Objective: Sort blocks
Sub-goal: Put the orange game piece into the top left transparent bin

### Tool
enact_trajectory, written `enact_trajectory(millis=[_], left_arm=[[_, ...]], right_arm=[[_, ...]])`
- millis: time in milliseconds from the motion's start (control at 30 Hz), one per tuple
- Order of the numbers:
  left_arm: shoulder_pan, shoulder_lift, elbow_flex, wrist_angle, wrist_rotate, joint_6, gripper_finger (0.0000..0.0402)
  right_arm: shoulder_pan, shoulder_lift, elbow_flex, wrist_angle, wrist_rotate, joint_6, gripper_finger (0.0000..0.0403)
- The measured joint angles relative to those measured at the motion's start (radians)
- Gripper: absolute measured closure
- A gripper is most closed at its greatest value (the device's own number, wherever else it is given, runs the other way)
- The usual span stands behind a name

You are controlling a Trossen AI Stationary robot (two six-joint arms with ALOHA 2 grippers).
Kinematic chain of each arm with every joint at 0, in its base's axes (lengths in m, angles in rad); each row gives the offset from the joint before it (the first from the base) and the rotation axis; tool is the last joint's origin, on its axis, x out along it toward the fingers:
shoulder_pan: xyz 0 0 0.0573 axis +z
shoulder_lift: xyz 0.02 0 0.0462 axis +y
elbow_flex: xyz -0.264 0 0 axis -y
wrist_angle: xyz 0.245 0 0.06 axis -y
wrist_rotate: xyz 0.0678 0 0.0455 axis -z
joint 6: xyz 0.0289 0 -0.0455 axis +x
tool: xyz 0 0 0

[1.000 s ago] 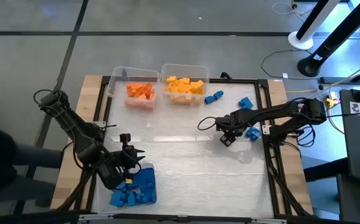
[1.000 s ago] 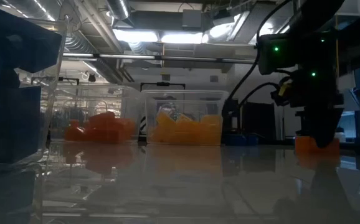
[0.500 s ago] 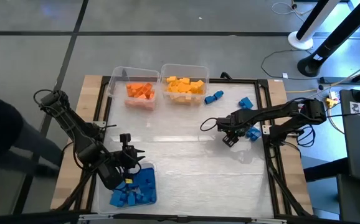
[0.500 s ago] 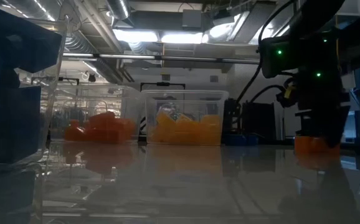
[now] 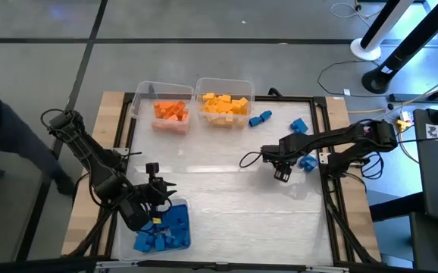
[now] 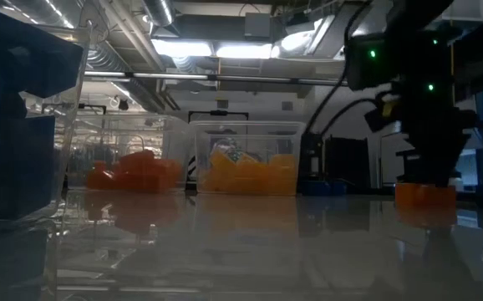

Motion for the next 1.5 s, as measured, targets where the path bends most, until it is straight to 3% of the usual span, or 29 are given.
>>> enact_trajectory(millis=[267,400,600,1033,1500], left_arm=[[0.000,0.000,0.000,0.000,0.000,0.000,0.0325],[0.000,0.000,0.000,0.000,0.000,-0.003,0.0325],[0.000,0.000,0.000,0.000,0.000,-0.001,0.0325],[0.000,0.000,0.000,0.000,0.000,0.000,0.0325],[0.000,0.000,0.000,0.000,0.000,0.000,0.0325]], right_arm=[[-0.022,0.000,0.056,-0.050,0.205,-0.254,0.0185],[-0.065,0.000,0.056,-0.055,0.149,-0.390,0.0185],[-0.088,0.000,0.056,-0.035,0.128,-0.406,0.0185],[-0.086,0.000,0.056,0.019,0.038,0.207,0.0185],[-0.085,0.000,0.056,-0.003,-0.004,0.488,0.0185]])
